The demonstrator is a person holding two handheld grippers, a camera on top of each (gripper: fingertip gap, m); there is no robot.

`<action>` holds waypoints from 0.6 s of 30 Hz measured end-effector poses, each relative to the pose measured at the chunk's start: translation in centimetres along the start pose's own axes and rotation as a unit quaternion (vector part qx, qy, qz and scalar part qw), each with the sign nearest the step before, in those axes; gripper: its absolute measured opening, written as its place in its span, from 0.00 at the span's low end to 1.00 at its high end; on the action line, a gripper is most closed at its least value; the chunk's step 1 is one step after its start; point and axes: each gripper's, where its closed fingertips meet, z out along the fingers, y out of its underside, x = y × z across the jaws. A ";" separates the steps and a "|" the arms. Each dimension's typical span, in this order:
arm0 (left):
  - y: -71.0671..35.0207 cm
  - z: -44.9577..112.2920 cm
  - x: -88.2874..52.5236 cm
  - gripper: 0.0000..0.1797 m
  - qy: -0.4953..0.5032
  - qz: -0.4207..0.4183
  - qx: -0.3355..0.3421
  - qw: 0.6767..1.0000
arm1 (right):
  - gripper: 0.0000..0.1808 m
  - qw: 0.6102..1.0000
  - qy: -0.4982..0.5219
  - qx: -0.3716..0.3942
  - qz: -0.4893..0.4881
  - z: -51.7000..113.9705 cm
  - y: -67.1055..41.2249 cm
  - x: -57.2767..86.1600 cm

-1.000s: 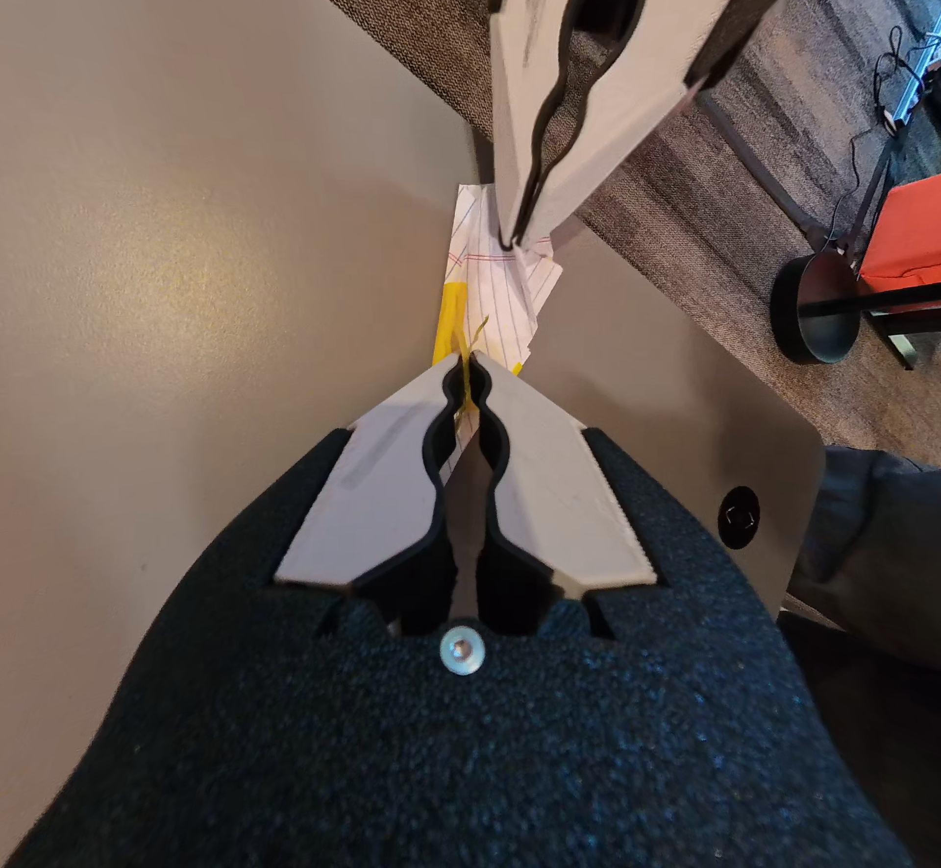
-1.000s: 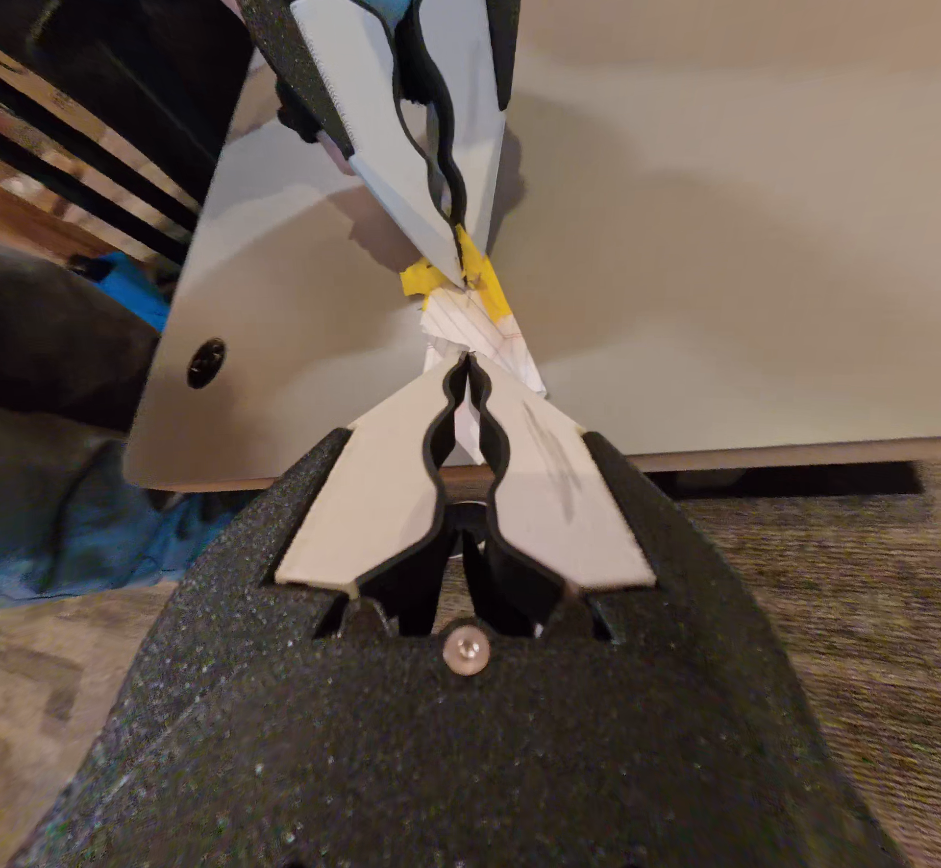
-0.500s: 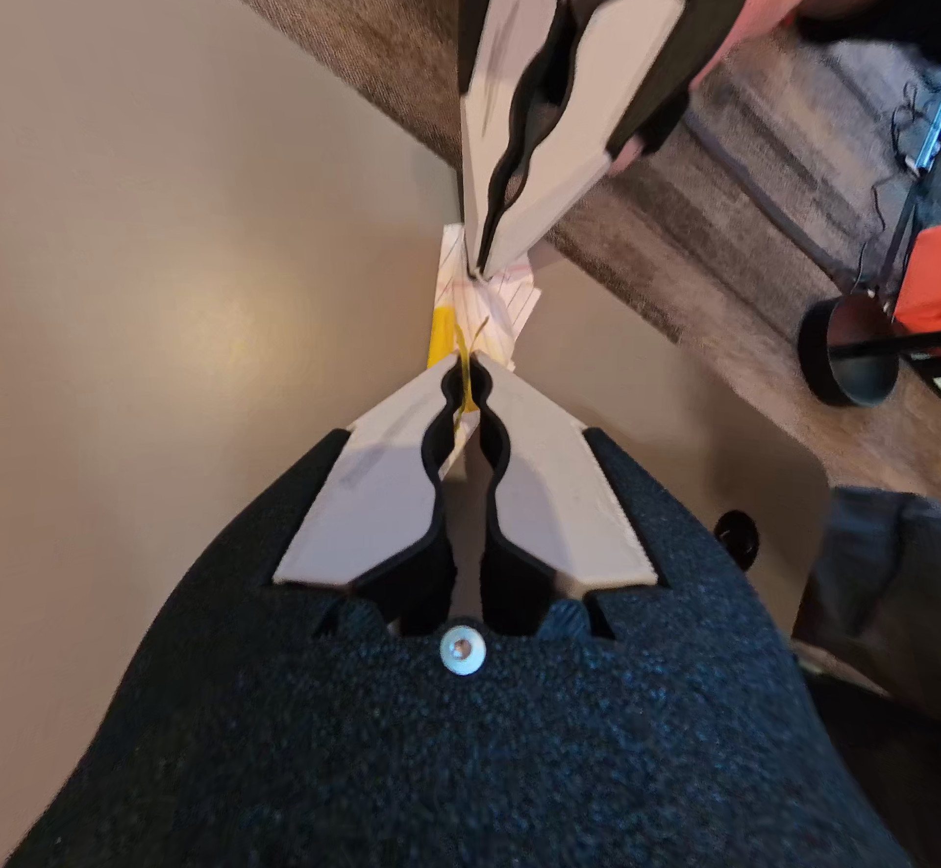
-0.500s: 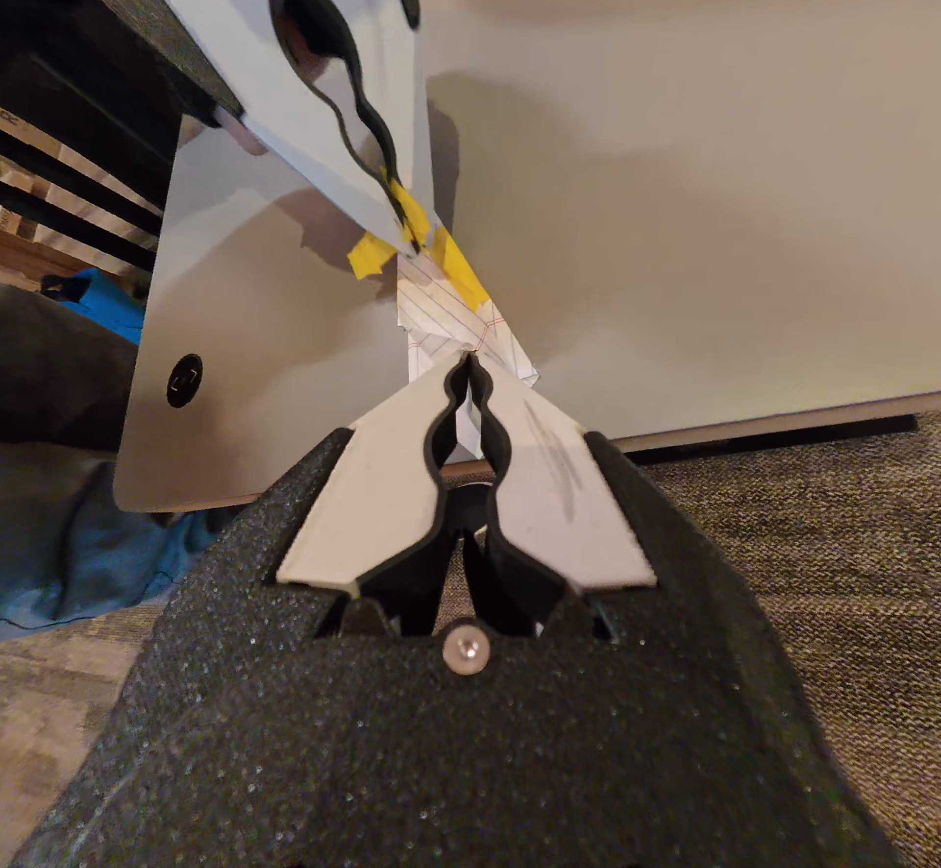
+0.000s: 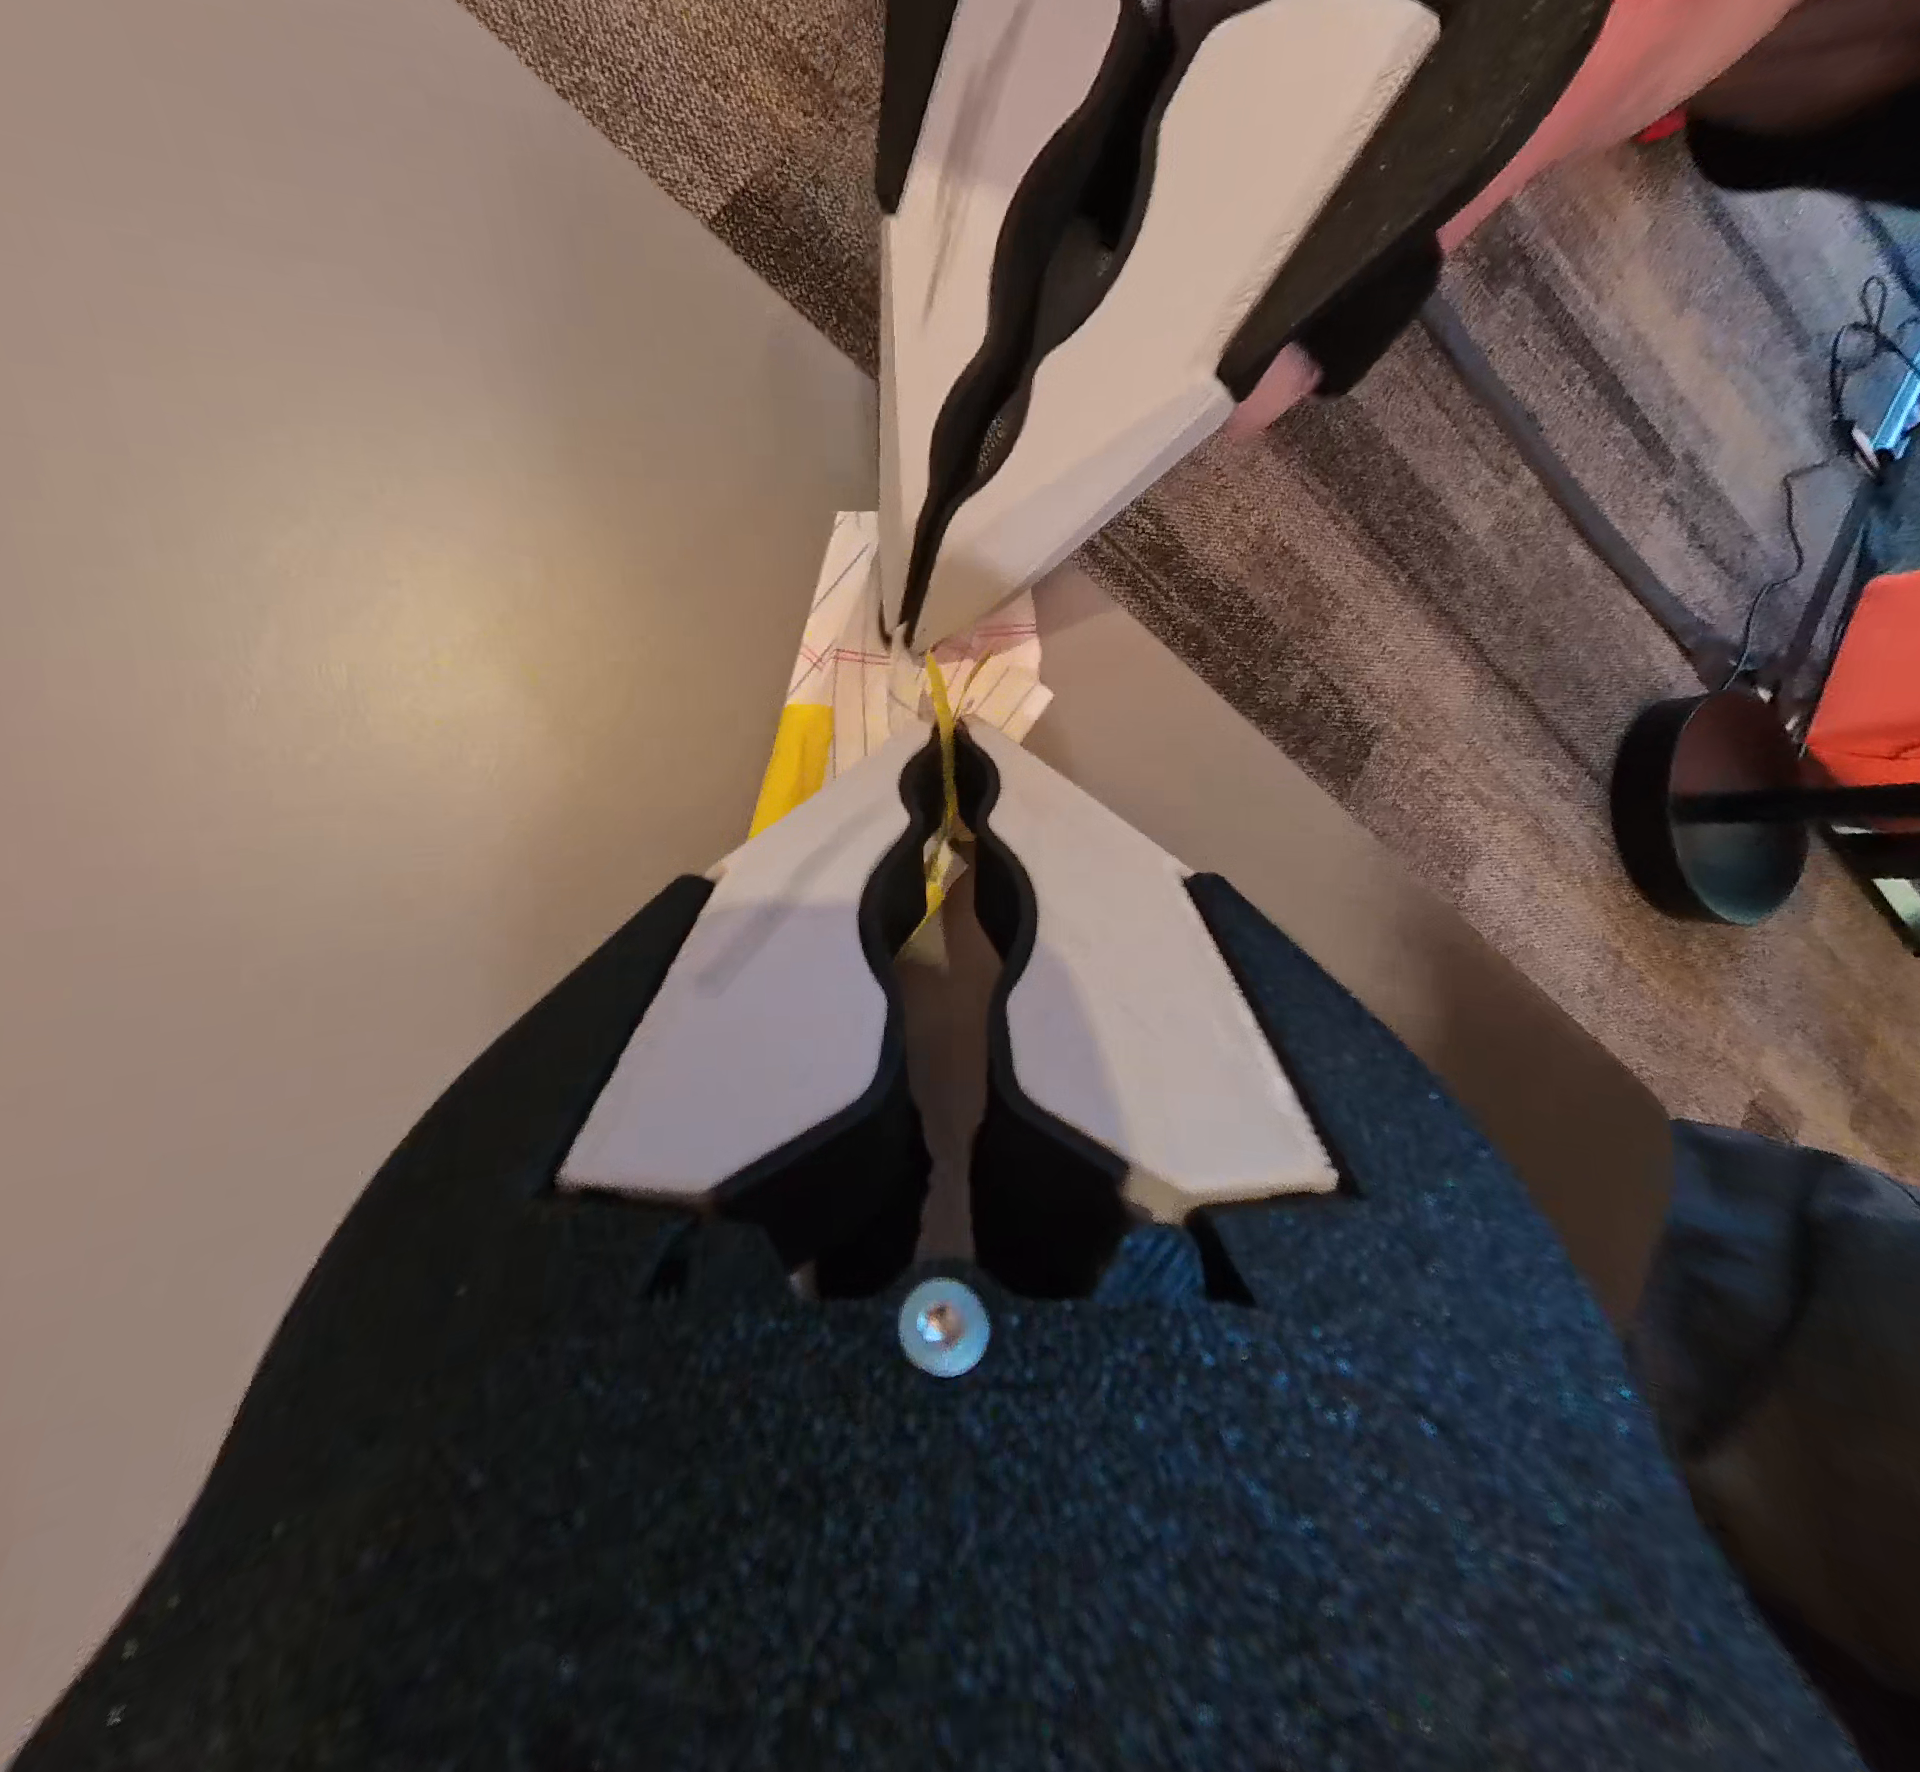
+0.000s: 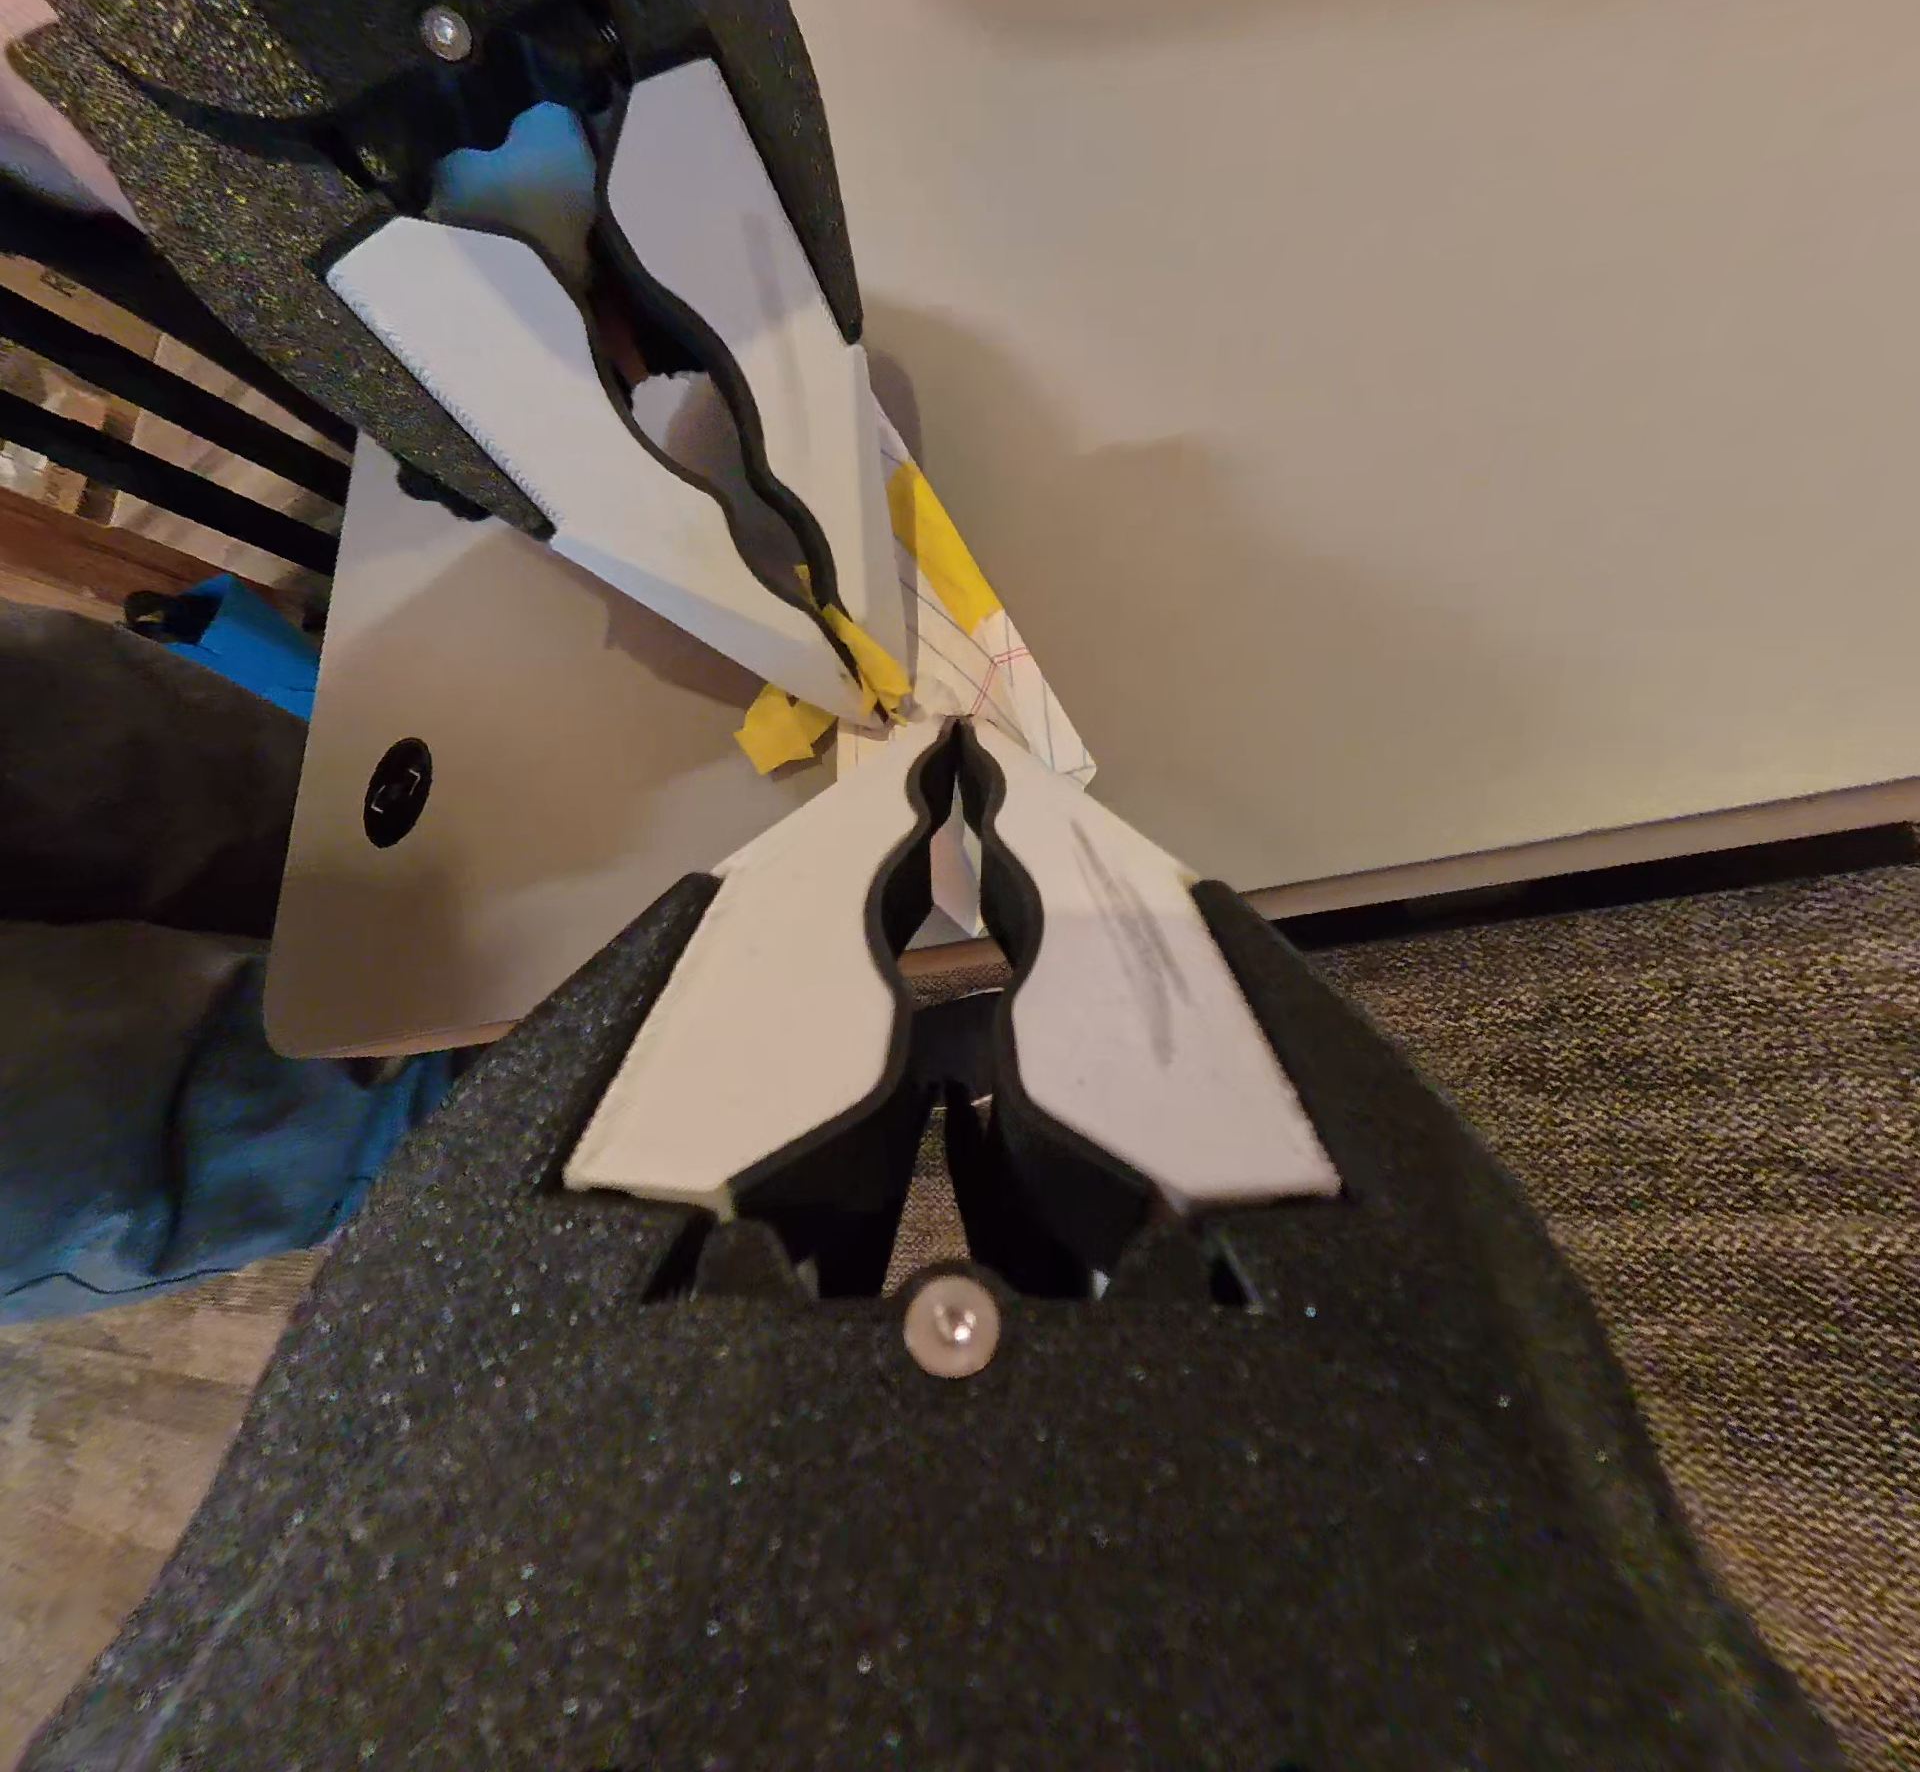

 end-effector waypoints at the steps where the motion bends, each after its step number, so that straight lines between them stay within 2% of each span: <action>1: 0.0 0.0 0.0 0.00 0.004 -0.005 0.004 1.000 | 0.00 1.000 -0.001 0.002 0.005 0.0 -0.1 0.0; 7: -0.2 0.0 -0.1 0.00 0.018 -0.022 0.016 0.999 | 0.00 0.996 0.014 0.088 -0.003 -2.3 -1.6 -0.8; 12: 0.1 -0.2 -0.1 0.00 0.032 -0.038 0.023 0.998 | 0.00 0.998 0.032 0.032 -0.040 0.0 0.6 -1.2; 18: 0.0 -0.2 -0.1 0.00 0.051 -0.056 0.031 0.997 | 0.00 0.992 -0.010 0.084 0.088 -0.6 0.6 -0.2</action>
